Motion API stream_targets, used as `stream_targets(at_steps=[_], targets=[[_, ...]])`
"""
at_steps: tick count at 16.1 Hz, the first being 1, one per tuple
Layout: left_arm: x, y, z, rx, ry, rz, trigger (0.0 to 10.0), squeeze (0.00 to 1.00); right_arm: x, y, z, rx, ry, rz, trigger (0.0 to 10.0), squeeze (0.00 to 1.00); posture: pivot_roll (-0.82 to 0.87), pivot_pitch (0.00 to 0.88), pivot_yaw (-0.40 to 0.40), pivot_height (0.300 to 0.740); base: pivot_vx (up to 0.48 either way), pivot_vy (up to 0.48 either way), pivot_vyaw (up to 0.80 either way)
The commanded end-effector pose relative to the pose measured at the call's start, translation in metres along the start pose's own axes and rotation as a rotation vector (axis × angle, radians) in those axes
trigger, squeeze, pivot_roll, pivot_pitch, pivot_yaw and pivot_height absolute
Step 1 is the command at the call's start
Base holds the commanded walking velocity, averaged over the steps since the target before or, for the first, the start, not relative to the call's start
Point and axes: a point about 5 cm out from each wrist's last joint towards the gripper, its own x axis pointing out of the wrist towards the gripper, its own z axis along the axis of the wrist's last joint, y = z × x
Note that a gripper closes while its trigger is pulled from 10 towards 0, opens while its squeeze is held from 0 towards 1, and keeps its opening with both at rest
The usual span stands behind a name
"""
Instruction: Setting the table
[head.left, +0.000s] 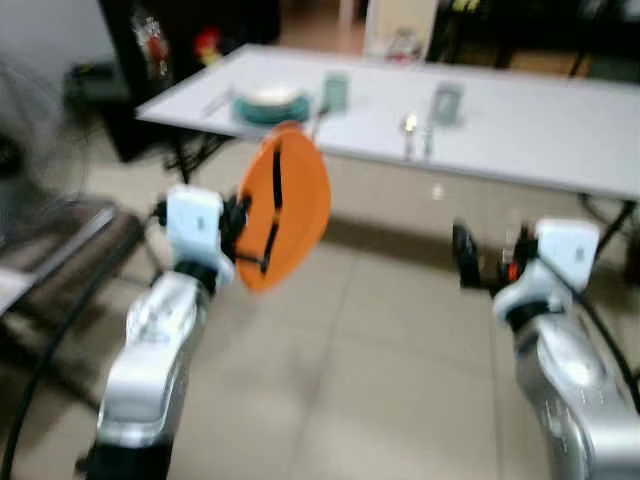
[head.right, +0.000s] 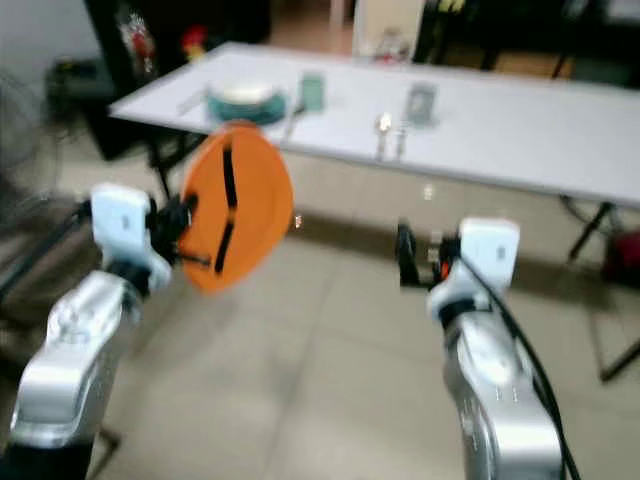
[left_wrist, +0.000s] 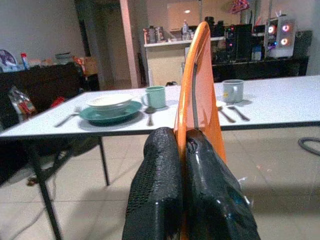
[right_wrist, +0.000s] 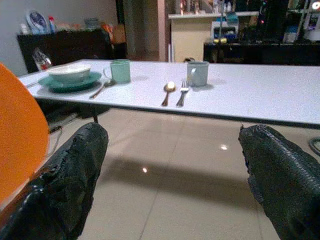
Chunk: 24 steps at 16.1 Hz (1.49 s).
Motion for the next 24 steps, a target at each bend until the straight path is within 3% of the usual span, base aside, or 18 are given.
stream_targets(at_steps=[1,12,24], targets=[[0.0034,-0.0027,0.0104,0.003,-0.049,-0.015,10.0,0.0,-0.0009,-0.003,-0.0004,0.001,0.004,-0.015,10.0,0.0,0.05,0.0,0.036,0.74,0.322,0.0,-0.8],[0.0075,-0.0054,0.0098,-0.004,-0.046,-0.026,10.0,0.0,0.0001,-0.0042,0.0013,0.003,-0.009,-0.024,10.0,0.0,0.04,0.0,0.045,0.74,0.326,0.0,-0.77],[0.0126,-0.0038,0.0088,-0.039,-0.045,0.022,10.0,0.0,0.0036,0.0039,0.008,0.004,-0.049,0.048,10.0,0.0,0.04,0.0,0.038,0.74,0.354,0.0,0.0]])
